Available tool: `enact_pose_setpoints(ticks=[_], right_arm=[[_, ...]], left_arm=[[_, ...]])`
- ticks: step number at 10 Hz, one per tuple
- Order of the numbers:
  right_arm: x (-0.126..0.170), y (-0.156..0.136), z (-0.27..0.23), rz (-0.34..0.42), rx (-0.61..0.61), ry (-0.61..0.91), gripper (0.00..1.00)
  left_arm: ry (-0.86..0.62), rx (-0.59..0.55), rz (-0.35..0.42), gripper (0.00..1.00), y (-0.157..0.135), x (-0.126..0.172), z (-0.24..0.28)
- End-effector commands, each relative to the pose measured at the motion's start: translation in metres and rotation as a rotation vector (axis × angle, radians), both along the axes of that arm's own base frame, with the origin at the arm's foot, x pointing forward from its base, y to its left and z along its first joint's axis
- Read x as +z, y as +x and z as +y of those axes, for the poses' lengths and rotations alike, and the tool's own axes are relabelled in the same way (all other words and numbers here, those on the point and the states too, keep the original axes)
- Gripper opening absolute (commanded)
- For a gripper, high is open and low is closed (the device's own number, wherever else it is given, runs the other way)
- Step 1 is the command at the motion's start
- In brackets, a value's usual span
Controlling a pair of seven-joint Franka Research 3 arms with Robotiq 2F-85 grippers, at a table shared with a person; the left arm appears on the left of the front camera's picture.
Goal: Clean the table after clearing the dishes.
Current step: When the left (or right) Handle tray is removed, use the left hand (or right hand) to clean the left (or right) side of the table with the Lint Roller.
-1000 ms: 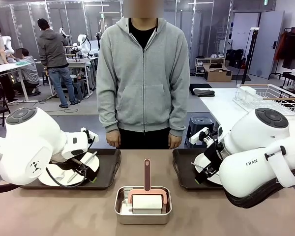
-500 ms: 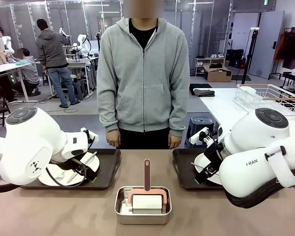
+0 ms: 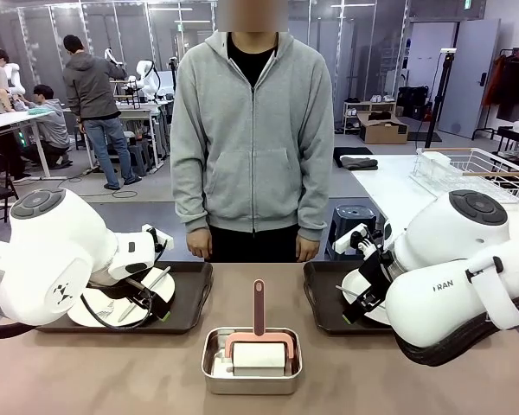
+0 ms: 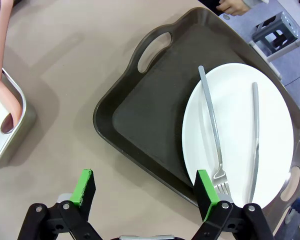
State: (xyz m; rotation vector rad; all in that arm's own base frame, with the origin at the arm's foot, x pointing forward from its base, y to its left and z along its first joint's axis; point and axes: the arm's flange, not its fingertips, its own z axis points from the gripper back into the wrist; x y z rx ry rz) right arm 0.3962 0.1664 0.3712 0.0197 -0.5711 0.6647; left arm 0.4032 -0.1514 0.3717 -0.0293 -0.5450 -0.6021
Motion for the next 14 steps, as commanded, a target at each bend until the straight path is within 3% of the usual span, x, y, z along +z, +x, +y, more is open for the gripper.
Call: enact_pose_setpoints(ticks=[1, 2, 3, 5, 7, 10, 11, 12, 14], right_arm=[[0.011, 0.012, -0.002, 0.017, 0.011, 0.037, 1.0], [0.022, 0.025, -0.006, 0.049, -0.005, 0.06, 1.0], [0.035, 0.039, -0.01, 0.089, -0.001, 0.101, 1.0], [0.051, 0.068, -0.02, 0.225, 0.019, 0.202, 1.0], [0.064, 0.093, -0.047, 0.335, 0.013, 0.362, 1.0], [0.06, 0.113, -0.116, 0.583, 0.031, 0.761, 1.0], [0.055, 0.116, -0.142, 0.654, 0.01, 0.865, 1.0], [0.052, 0.114, -0.168, 0.691, 0.014, 0.94, 1.0], [0.046, 0.099, -0.238, 0.69, -0.1, 1.063, 1.0]], left_arm=[[-0.002, 0.006, 0.014, 1.0, 0.015, 0.01, -0.001], [0.002, 0.013, 0.029, 1.0, 0.029, 0.02, 0.001], [-0.057, 0.02, 0.092, 1.0, 0.043, 0.032, 0.011], [-0.142, 0.013, 0.182, 1.0, 0.065, 0.051, 0.03], [-0.383, -0.032, 0.335, 1.0, 0.086, 0.07, 0.066], [-0.762, -0.106, 0.532, 1.0, 0.1, 0.079, 0.143], [-0.873, -0.092, 0.552, 1.0, 0.101, 0.076, 0.167], [-0.948, -0.072, 0.579, 1.0, 0.101, 0.071, 0.192], [-1.02, 0.026, 0.628, 1.0, 0.089, 0.052, 0.262]])
